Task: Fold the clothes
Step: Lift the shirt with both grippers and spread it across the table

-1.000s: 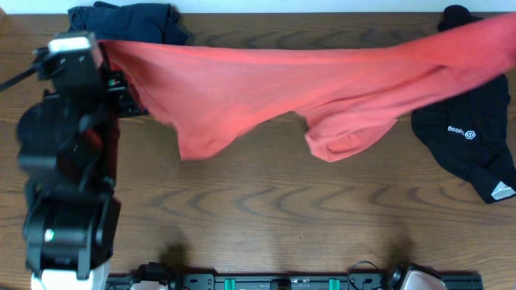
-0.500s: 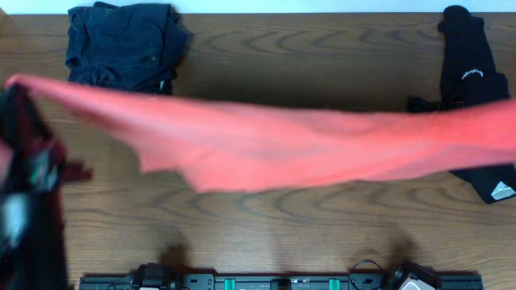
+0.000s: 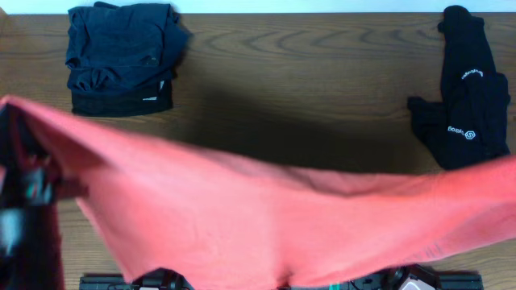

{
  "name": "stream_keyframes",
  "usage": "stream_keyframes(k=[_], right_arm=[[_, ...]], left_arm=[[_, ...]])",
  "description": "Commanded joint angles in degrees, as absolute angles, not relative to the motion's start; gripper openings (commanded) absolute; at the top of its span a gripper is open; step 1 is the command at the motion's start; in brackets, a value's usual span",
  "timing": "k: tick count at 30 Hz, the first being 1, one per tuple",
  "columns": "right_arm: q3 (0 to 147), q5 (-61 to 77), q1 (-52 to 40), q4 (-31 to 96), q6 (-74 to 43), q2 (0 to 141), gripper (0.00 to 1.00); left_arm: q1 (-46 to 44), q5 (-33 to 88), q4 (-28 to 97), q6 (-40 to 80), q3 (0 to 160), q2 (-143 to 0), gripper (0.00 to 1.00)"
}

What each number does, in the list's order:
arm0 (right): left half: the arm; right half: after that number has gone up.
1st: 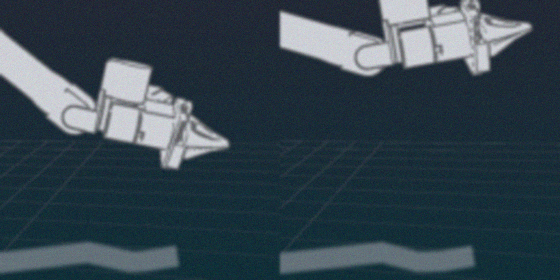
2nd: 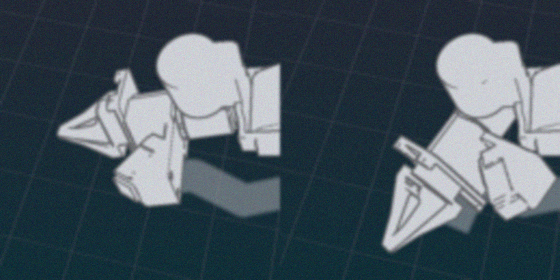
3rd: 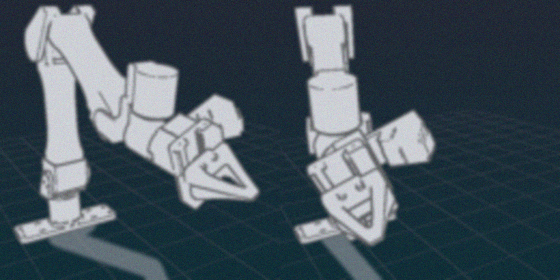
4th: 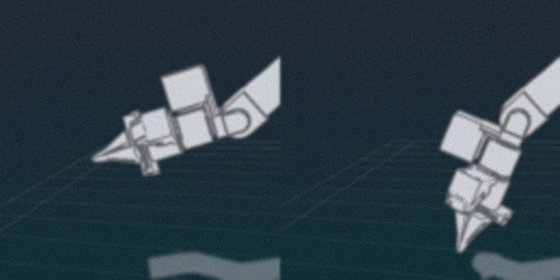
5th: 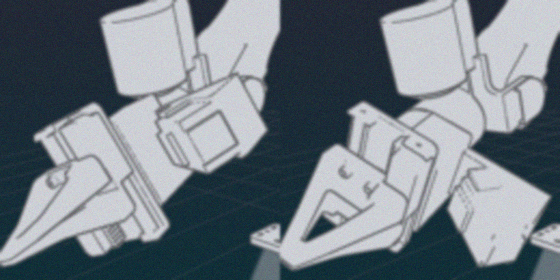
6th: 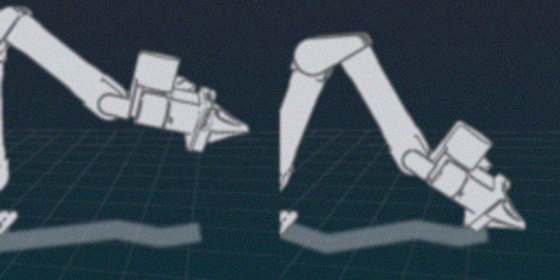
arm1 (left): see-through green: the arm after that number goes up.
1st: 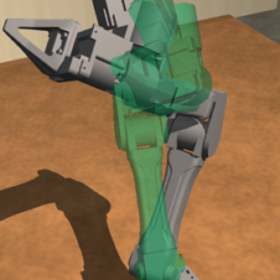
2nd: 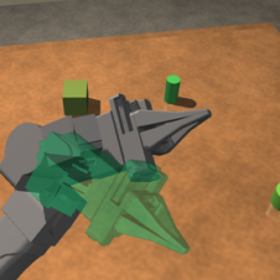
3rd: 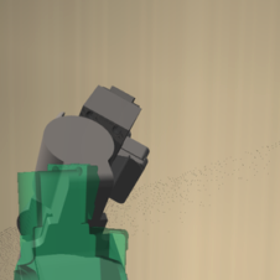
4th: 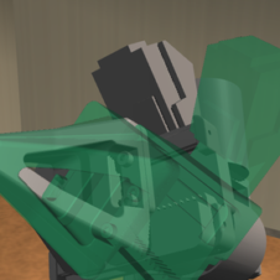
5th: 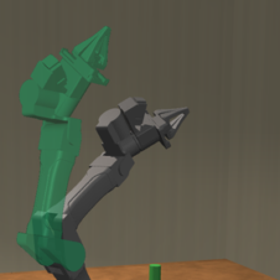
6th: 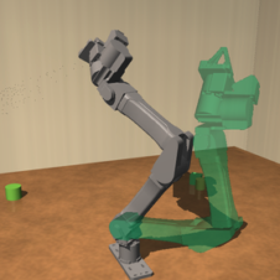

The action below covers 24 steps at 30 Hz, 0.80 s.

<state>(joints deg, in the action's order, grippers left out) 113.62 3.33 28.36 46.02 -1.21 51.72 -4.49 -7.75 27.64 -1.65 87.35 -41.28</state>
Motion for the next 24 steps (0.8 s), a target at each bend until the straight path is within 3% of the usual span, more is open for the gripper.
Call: stream_keyframes(k=[1,15,24], right_arm=[[113.4,9.0,28.1,47.9,1.5,59.1,0.01],[113.4,20.9,27.4,52.9,4.7,85.7,0.01],[113.4,20.8,20.4,44.9,5.7,103.7,0.01]], left_arm=[[-4.1,-8.7,28.8,-1.4,87.2,-47.4,0.06],[-4.1,-8.7,28.2,-1.4,87.2,-73.7,0.06],[-4.1,-8.6,19.2,-1.4,87.2,-89.3,0.06]])
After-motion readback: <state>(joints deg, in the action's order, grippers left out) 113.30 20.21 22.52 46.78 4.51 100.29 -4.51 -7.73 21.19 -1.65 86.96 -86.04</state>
